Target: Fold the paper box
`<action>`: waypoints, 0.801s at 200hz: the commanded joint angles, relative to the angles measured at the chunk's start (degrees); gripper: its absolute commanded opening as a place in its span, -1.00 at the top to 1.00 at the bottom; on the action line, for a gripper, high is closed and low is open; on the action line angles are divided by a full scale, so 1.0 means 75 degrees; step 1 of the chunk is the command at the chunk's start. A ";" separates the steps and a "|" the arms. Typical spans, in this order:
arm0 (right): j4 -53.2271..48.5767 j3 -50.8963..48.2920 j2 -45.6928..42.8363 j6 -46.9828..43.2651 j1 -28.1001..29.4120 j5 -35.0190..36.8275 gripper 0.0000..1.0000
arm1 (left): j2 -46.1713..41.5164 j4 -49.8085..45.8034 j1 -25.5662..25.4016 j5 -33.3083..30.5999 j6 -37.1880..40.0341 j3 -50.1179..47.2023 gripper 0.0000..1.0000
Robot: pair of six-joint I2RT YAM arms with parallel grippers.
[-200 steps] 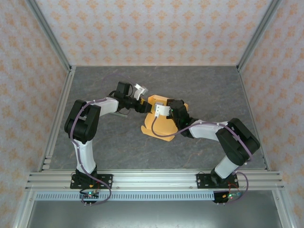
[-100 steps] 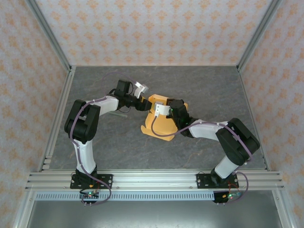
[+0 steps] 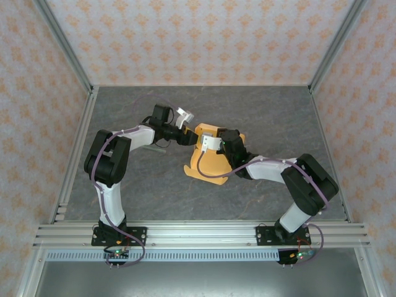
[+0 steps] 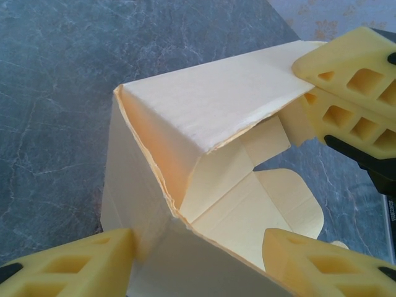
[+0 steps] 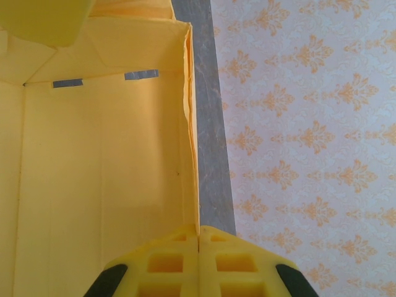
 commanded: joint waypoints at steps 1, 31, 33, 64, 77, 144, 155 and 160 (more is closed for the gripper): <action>0.0133 0.0269 0.0158 0.0082 -0.0021 0.0101 1.00 | -0.0280 -0.0034 -0.0104 0.0365 0.0123 -0.0165 -0.17; 0.0125 0.0291 0.0168 0.0089 -0.0021 0.0127 1.00 | -0.0278 -0.0180 -0.0101 0.0417 0.0292 -0.0169 -0.30; 0.0117 0.0292 0.0175 0.0097 -0.0021 0.0130 1.00 | -0.0279 -0.0201 -0.0094 0.0417 0.0307 -0.0167 -0.31; 0.0070 0.0315 0.0185 0.0088 -0.0022 0.0131 1.00 | -0.0327 -0.0361 -0.0035 0.0364 0.0435 -0.0163 -0.40; 0.0084 0.0321 0.0190 0.0087 -0.0022 0.0127 1.00 | -0.0327 -0.0363 -0.0013 0.0267 0.0446 -0.0209 -0.42; 0.0121 0.0324 0.0162 0.0058 -0.0022 0.0050 1.00 | -0.0708 0.0191 0.0466 -0.0367 0.0031 -0.0641 -0.56; 0.0102 0.0343 0.0170 0.0030 -0.0021 0.0037 1.00 | -0.0819 0.0334 0.0526 -0.0474 -0.0079 -0.0770 -0.57; 0.0103 0.0350 0.0176 0.0018 -0.0028 0.0030 1.00 | -0.0871 0.0442 0.0557 -0.0514 -0.0124 -0.0845 -0.58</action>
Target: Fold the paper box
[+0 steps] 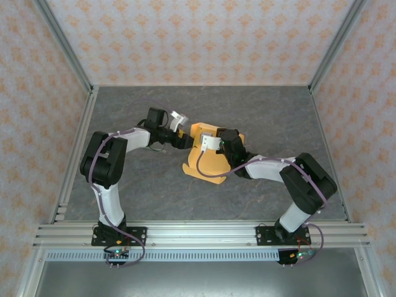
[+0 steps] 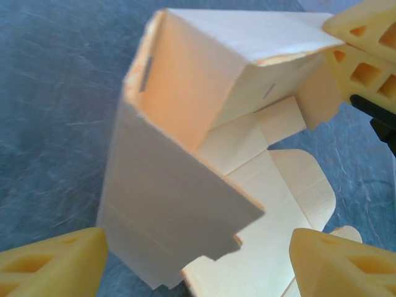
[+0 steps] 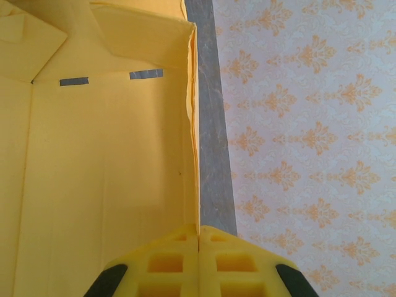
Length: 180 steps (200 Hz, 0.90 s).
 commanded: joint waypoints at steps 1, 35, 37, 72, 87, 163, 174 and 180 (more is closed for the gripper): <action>0.0101 0.0269 0.0063 0.0012 -0.0030 0.0025 1.00 | -0.0554 0.0518 0.0149 -0.0284 -0.0245 -0.0268 -0.58; 0.0011 0.0374 0.0030 0.0005 -0.0048 -0.0048 1.00 | -0.0898 0.1316 0.0370 -0.0901 -0.0775 -0.0767 -0.55; 0.0006 0.0379 0.0035 0.0003 -0.0055 -0.0048 1.00 | -0.0910 0.1371 0.0400 -0.0920 -0.0809 -0.0793 -0.54; -0.0053 0.0439 0.0051 -0.0006 -0.0057 -0.0073 1.00 | -0.0788 0.1473 0.0581 -0.1103 -0.1094 -0.0716 -0.42; -0.0066 0.0448 0.0063 -0.0012 -0.0057 -0.0078 1.00 | -0.0575 0.1356 0.0561 -0.0533 -0.1047 -0.0503 -0.43; -0.0127 0.0463 0.0105 0.0029 -0.0065 -0.0048 1.00 | 0.0320 0.0856 -0.0099 0.0064 -0.0507 0.0573 -0.54; -0.0136 0.0462 0.0106 0.0039 -0.0059 -0.0048 1.00 | 0.0401 0.0655 -0.0233 0.0125 -0.0332 0.0705 -0.53; -0.0136 0.0469 0.0117 0.0035 -0.0067 -0.0048 1.00 | 0.0434 0.0510 -0.0291 0.0148 -0.0196 0.0779 -0.53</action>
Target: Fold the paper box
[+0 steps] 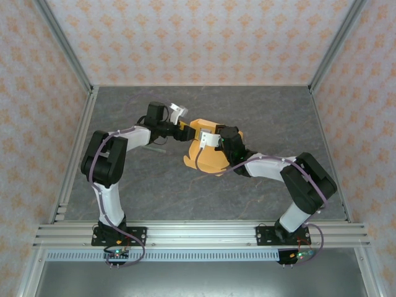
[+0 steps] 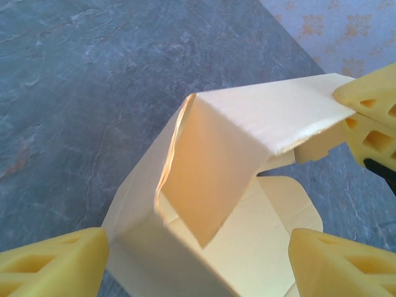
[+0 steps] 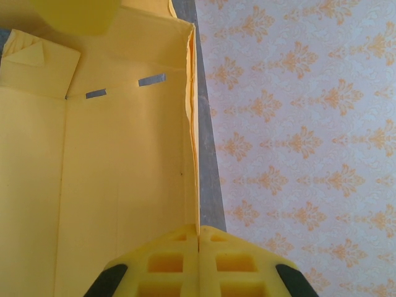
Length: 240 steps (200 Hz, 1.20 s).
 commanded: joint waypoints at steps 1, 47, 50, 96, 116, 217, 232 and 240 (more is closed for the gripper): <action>-0.0119 0.0195 0.0099 0.0032 -0.0053 -0.0027 1.00 | 0.0212 -0.0507 -0.0198 0.0421 0.0518 0.0365 -0.52; -0.0203 0.0250 0.0102 -0.0006 -0.0100 -0.0069 1.00 | 0.0109 -0.0706 -0.0278 0.0904 0.0923 0.0229 -0.45; -0.0196 0.0250 0.0096 -0.0006 -0.0111 -0.0074 1.00 | 0.0101 -0.0701 -0.0287 0.0933 0.0940 0.0219 -0.45; -0.0312 0.0263 0.0062 0.0041 -0.0159 -0.0115 1.00 | 0.0259 -0.1233 -0.0465 0.1054 0.1491 0.0473 -0.44; -0.0327 0.0275 0.0055 0.0064 -0.0171 -0.0127 1.00 | 0.0268 -0.1258 -0.0454 0.1054 0.1561 0.0505 -0.44; -0.0136 0.0394 0.0264 0.0217 -0.0205 -0.0267 1.00 | 0.0657 -0.1802 -0.0466 0.1167 0.1774 0.1012 -0.23; -0.0113 0.0380 0.0229 0.0271 -0.0217 -0.0300 1.00 | 0.0723 -0.1748 -0.0465 0.0816 0.1667 0.1013 -0.22; -0.0124 0.0367 0.0206 0.0307 -0.0228 -0.0320 1.00 | 0.0788 -0.1730 -0.0443 0.0718 0.1524 0.1073 -0.19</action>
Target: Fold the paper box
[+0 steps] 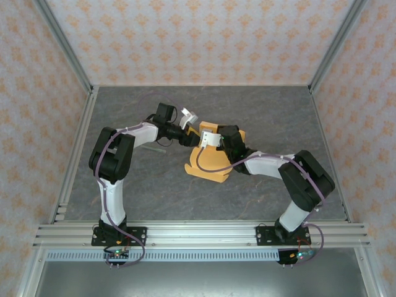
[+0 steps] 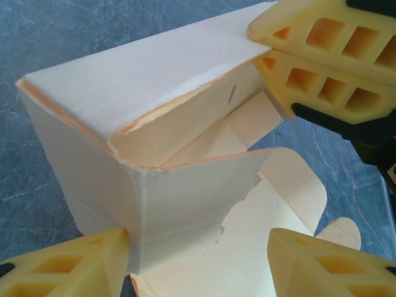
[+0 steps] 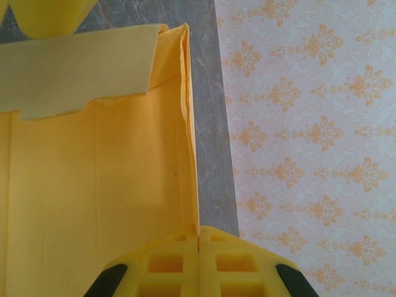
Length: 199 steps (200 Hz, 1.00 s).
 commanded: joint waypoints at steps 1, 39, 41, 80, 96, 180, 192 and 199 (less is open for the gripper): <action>0.0208 0.0233 -0.0017 0.0268 -0.0033 -0.0239 1.00 | 0.0222 -0.0110 -0.0049 -0.0148 -0.0077 0.0253 -0.19; 0.0222 0.0204 -0.0129 0.0403 -0.0034 -0.0310 1.00 | 0.0227 0.0104 -0.0048 -0.1010 -0.0581 0.0235 -0.12; 0.0223 0.0210 -0.0135 0.0414 -0.0034 -0.0316 1.00 | 0.0238 0.0092 -0.0043 -0.1045 -0.0593 0.0235 -0.12; 0.0192 0.0070 -0.0230 0.0348 -0.0034 -0.0520 1.00 | 0.0171 0.0254 -0.0071 -0.1896 -0.0942 0.0142 -0.07; 0.0172 0.0034 -0.0259 0.0244 -0.0023 -0.0575 1.00 | 0.0151 0.0222 -0.0072 -0.2199 -0.1010 0.0141 -0.05; 0.0543 -0.0262 0.0052 -0.0263 0.0118 -0.0510 1.00 | -0.0325 0.1217 -0.0191 -0.2999 -0.1364 -0.0542 0.02; 0.0484 -0.0277 0.0020 -0.0182 0.0125 -0.0549 1.00 | -0.0336 0.1200 -0.0226 -0.3170 -0.1369 -0.0511 0.03; 0.0472 -0.0288 0.0010 -0.0176 0.0118 -0.0553 1.00 | -0.0313 0.1179 -0.0253 -0.3267 -0.1395 -0.0472 0.04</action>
